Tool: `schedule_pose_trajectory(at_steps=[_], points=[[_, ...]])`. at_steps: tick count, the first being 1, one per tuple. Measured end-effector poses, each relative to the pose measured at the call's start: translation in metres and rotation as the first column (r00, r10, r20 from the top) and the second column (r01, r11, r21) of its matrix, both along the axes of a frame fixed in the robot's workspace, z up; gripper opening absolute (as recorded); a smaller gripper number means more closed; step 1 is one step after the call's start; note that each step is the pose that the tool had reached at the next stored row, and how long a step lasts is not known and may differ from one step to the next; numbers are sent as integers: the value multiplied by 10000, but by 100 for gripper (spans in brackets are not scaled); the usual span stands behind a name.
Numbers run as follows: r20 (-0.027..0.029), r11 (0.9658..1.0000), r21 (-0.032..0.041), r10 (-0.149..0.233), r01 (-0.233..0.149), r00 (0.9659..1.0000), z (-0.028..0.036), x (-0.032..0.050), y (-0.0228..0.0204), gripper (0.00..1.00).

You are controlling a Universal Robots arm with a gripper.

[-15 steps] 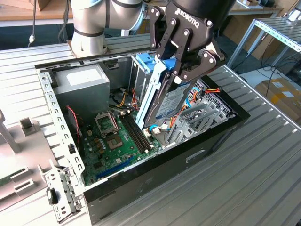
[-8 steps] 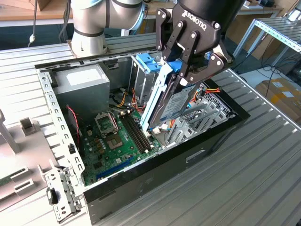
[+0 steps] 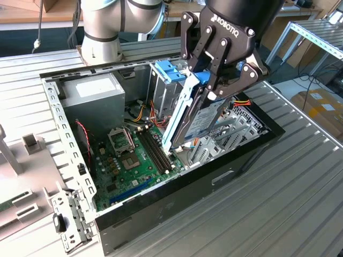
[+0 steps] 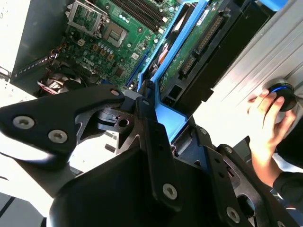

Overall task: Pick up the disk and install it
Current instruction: 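Pick up the disk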

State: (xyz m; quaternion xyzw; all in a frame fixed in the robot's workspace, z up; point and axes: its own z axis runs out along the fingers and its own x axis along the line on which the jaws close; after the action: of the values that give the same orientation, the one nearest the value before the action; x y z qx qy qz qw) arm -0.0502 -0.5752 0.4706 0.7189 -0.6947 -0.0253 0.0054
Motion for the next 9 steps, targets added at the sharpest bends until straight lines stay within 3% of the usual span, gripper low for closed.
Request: schedule_pose_trajectory(at_steps=[6, 9], points=[[0, 9989, -3, -473, 473, 9989, -9, 6, -12, 37], [0, 9987, -3, -507, 507, 9987, -10, 16, -49, 37]])
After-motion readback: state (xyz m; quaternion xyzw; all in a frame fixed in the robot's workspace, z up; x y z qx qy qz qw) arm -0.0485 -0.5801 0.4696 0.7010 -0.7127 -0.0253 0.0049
